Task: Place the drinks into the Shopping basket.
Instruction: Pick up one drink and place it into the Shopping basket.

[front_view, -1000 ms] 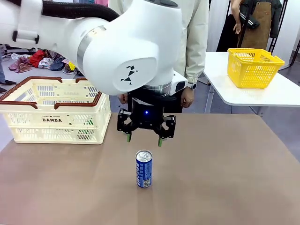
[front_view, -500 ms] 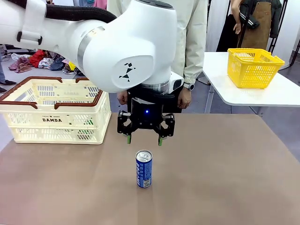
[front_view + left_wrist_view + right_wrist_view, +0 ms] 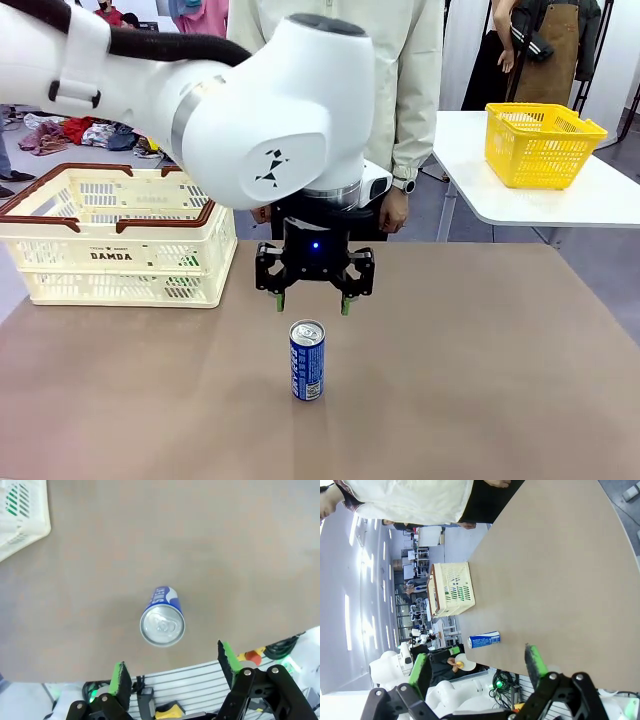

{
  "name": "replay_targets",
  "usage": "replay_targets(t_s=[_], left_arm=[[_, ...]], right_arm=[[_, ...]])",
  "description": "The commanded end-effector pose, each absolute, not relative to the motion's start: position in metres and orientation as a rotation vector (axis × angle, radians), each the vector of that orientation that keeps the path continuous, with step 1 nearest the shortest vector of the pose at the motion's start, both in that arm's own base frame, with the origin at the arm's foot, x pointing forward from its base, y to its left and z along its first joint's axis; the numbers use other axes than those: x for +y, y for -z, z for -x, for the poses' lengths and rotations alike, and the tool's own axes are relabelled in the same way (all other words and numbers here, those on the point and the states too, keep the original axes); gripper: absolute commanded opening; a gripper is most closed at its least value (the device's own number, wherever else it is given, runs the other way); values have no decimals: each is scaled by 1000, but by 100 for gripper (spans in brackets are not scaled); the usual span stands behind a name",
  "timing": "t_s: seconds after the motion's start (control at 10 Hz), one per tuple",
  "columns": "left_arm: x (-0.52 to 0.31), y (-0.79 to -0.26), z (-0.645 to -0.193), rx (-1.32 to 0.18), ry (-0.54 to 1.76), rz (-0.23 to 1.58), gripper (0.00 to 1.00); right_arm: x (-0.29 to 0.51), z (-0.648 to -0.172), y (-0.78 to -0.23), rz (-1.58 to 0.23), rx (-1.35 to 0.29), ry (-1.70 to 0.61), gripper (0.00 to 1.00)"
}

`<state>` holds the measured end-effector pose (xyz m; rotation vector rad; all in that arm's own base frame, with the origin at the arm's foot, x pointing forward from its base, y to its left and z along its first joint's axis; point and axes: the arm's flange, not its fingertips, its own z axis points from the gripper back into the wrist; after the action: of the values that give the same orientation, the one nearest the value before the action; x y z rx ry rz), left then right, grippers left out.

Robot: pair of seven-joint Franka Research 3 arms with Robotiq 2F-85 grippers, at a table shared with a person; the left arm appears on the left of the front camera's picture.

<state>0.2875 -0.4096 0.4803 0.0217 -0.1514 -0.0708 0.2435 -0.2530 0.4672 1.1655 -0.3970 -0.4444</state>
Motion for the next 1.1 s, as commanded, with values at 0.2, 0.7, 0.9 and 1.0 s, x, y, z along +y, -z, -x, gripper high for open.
replay_targets(t_s=[0.2, 0.7, 0.9, 1.0], left_arm=[[-397, -435, -307, -137, 44, 25, 93], [-394, -395, -324, -59, 66, 38, 93], [-393, -385, -325, -19, 98, 50, 93], [-392, -382, -323, -3, 101, 38, 93]], right_arm=[[-254, -243, -467, -1169, -411, 428, 100], [-254, -243, -467, -1169, -411, 428, 100], [-254, -243, -467, -1169, -411, 428, 100], [-254, -243, -467, -1169, -411, 428, 100]])
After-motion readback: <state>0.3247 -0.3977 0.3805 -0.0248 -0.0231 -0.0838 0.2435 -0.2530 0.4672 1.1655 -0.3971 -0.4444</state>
